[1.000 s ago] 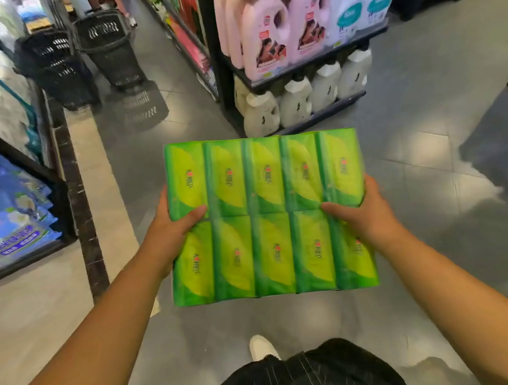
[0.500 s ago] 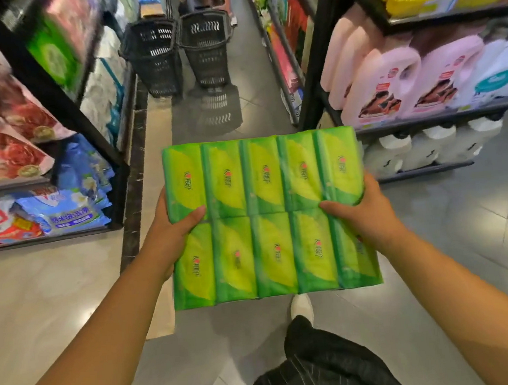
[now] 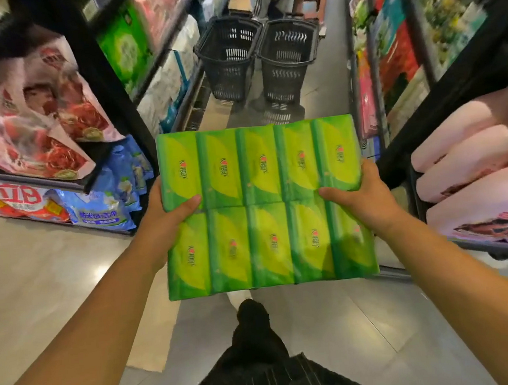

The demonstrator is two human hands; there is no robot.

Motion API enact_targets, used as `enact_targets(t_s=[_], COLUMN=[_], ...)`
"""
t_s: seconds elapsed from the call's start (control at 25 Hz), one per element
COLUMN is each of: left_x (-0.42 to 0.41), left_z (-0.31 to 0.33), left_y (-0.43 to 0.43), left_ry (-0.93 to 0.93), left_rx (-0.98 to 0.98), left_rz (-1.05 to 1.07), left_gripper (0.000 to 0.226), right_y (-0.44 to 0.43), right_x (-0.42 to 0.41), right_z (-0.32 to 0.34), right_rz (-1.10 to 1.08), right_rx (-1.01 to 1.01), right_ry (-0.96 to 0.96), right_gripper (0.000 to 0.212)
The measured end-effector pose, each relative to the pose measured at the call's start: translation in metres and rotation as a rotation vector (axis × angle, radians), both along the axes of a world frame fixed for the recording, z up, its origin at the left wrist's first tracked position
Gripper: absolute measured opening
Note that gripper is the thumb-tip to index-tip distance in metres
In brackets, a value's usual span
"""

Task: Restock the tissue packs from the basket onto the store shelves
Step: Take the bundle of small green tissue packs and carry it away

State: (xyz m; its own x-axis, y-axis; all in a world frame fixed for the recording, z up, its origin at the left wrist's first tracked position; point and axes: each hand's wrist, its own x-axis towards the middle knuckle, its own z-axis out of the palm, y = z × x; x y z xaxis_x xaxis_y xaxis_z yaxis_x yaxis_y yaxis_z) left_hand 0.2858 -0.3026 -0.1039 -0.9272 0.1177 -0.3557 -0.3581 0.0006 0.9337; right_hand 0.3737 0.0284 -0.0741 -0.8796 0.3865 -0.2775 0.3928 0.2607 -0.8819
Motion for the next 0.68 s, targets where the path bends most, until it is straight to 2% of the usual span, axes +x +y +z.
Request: enact_targets(t_s=[0.2,0.36,0.52,0.68], left_x=[-0.135,-0.242,-0.343,-0.443], left_z=[-0.002,0.01,0.002,-0.006], left_y=[0.016,0.025,0.051,0.097], left_ry=[0.012,-0.027,0.034,0.037], left_rx=[0.002,-0.023,-0.004,-0.024], left_rz=[0.076,0.095,0.15,0.281], left_gripper=[0.084,0.083,0.052,0.051], right_y=[0.015,0.027,0.057,0.1], right_x=[-0.149,-0.253,-0.36,-0.489], right_z=[-0.006,0.001,-0.005,-0.016], right_rz=[-0.026,-0.041,0.009,0.062], right_rx=[-0.004,-0.049,-0.094,-0.076], right_ry=[0.009,0.051,0.088,0.087], right_gripper=[0.079,0.086,0.091,0.101])
